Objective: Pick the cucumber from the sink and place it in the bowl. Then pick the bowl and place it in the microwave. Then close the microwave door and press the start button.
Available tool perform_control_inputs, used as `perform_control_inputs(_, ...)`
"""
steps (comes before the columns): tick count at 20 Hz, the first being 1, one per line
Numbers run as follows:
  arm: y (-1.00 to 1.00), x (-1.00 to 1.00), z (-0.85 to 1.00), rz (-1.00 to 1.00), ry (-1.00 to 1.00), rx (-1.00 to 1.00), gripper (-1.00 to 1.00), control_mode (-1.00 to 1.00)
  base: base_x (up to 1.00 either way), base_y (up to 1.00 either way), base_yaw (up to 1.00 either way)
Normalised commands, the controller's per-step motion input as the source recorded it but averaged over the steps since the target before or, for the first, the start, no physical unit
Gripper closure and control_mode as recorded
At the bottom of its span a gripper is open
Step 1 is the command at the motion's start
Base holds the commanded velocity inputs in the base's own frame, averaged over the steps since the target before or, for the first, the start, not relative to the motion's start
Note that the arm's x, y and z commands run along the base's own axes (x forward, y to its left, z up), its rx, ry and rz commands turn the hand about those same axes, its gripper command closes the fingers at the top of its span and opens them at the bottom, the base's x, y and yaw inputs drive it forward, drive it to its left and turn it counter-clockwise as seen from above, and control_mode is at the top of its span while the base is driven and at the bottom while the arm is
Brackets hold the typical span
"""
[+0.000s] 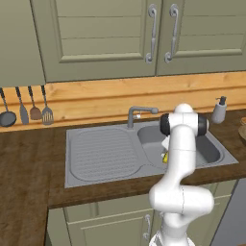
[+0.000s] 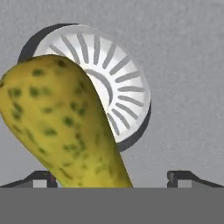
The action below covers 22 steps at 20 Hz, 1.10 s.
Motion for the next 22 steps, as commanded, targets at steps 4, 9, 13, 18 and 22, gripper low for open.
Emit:
perform_control_inputs(4,0.00,0.17,-0.31,0.00,0.00,0.00,-1.00,-1.00,0.00,0.00,0.00)
perform_control_inputs(9,0.00,0.35,-0.17,0.00,0.01,0.00,1.00,-1.00,0.00,0.00,0.00)
perform_control_inputs(13,0.00,0.05,-0.02,0.00,0.06,0.00,1.00,-1.00,0.00,0.00,0.00)
perform_control_inputs(18,-0.01,-0.30,0.33,-0.02,-0.06,-0.07,1.00,-1.00,0.00,0.00,0.00)
perform_control_inputs(22,-0.32,-0.73,0.99,0.06,-0.25,-0.13,1.00,-1.00,0.00,0.00,0.00)
